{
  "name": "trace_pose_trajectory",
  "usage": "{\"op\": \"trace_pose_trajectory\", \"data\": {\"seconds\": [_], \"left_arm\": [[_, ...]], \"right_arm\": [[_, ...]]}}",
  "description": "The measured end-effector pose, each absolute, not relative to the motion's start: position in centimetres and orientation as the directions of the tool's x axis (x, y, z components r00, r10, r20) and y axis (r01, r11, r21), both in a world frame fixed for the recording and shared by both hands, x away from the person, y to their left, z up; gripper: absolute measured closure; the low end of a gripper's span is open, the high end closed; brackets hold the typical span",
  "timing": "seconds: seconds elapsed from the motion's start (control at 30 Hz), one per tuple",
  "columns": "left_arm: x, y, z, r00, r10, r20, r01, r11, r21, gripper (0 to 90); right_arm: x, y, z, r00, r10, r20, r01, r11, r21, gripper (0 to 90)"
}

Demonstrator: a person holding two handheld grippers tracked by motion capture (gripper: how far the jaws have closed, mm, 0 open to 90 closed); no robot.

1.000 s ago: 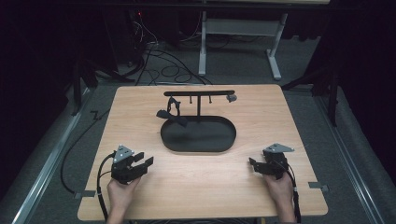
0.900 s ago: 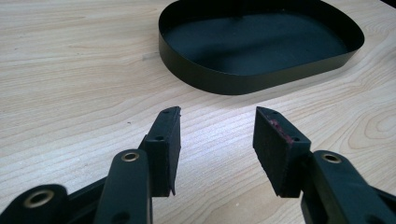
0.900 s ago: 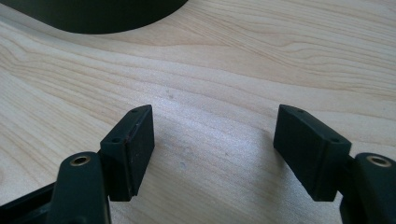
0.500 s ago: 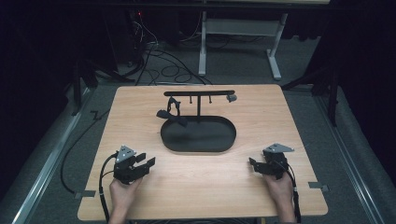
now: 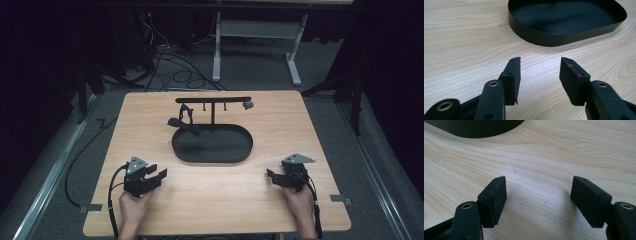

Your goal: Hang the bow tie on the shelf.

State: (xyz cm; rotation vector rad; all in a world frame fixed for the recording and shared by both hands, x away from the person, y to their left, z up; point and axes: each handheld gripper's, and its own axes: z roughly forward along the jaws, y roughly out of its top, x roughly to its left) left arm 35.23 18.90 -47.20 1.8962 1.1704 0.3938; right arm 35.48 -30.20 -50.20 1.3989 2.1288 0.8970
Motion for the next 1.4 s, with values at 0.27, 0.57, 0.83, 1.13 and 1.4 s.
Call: {"op": "trace_pose_trajectory", "data": {"seconds": [0.27, 0.57, 0.83, 1.13, 1.4], "left_arm": [[35.4, 18.6, -47.7, 0.513, 0.843, -0.160, 0.583, -0.205, 0.786, 51.8], [35.6, 18.2, -48.0, 0.517, 0.843, -0.151, 0.585, -0.219, 0.781, 51.4], [36.1, 17.4, -48.6, 0.528, 0.836, -0.147, 0.588, -0.236, 0.774, 51.4], [36.5, 17.0, -49.2, 0.525, 0.840, -0.135, 0.594, -0.248, 0.765, 51.5], [36.7, 16.4, -49.7, 0.531, 0.840, -0.108, 0.595, -0.279, 0.754, 50.1]], "right_arm": [[35.5, -30.2, -50.2, -0.393, 0.919, -0.009, 0.636, 0.279, 0.720, 30.3], [35.5, -30.2, -50.2, -0.393, 0.919, -0.009, 0.636, 0.279, 0.720, 30.3], [35.5, -30.2, -50.2, -0.393, 0.919, -0.009, 0.636, 0.279, 0.720, 30.3], [35.5, -30.2, -50.2, -0.393, 0.919, -0.009, 0.636, 0.279, 0.720, 30.3], [35.5, -30.2, -50.2, -0.393, 0.919, -0.009, 0.636, 0.279, 0.720, 30.3]]}}
